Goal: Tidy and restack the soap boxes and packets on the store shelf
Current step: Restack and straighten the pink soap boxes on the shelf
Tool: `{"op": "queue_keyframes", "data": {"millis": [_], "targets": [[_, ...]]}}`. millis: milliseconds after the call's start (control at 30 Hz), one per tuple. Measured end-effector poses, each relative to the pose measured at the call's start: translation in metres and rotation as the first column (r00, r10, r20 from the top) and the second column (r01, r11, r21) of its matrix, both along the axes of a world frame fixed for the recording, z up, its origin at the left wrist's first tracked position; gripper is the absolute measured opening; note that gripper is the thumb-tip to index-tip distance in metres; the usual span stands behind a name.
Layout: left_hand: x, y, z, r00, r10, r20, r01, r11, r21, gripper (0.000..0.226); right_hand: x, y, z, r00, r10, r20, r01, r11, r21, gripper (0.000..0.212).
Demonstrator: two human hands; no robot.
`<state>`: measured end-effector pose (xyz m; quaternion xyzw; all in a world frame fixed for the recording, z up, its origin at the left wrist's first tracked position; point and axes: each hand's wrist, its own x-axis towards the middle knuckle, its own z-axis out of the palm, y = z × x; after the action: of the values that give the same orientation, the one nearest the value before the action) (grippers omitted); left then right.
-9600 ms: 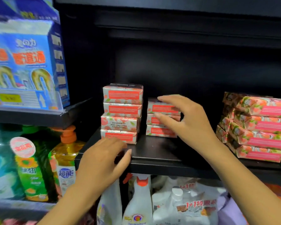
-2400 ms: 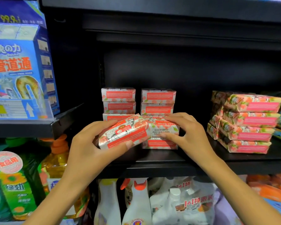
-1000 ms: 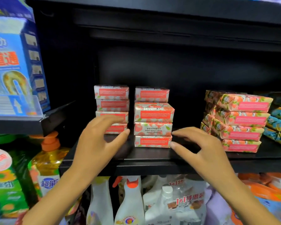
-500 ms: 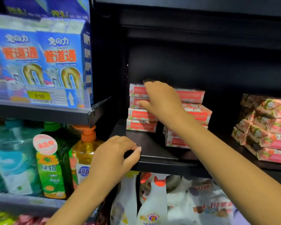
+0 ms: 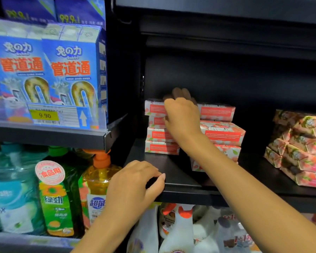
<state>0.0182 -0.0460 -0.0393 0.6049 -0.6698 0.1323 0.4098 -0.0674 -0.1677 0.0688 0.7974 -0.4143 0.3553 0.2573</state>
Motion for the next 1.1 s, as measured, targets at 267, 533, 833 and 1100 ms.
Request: {"op": "queue_keyframes", "data": {"millis": [267, 533, 833, 1100], "targets": [[0.000, -0.003, 0.001, 1.000, 0.004, 0.013, -0.004, 1.000, 0.015, 0.032, -0.024, 0.026, 0.002, 0.939, 0.323, 0.116, -0.322, 0.946, -0.025, 0.039], [0.000, -0.017, 0.035, 0.997, -0.038, 0.065, 0.043, 0.996, -0.078, 0.042, -0.094, 0.055, 0.010, 0.860, 0.445, 0.252, -0.392, 0.890, -0.232, 0.034], [0.014, -0.091, 0.071, 0.974, 0.136, 0.179, -0.137, 0.991, -0.008, 0.075, -0.170, 0.054, -0.021, 0.904, 0.314, 0.292, -0.244, 0.937, -0.250, 0.037], [0.013, -0.102, 0.060, 0.965, 0.195, 0.174, -0.186, 0.980, -0.064, 0.062, -0.193, 0.049, -0.037, 0.896, 0.281, 0.345, -0.193, 0.944, -0.268, 0.045]]}}
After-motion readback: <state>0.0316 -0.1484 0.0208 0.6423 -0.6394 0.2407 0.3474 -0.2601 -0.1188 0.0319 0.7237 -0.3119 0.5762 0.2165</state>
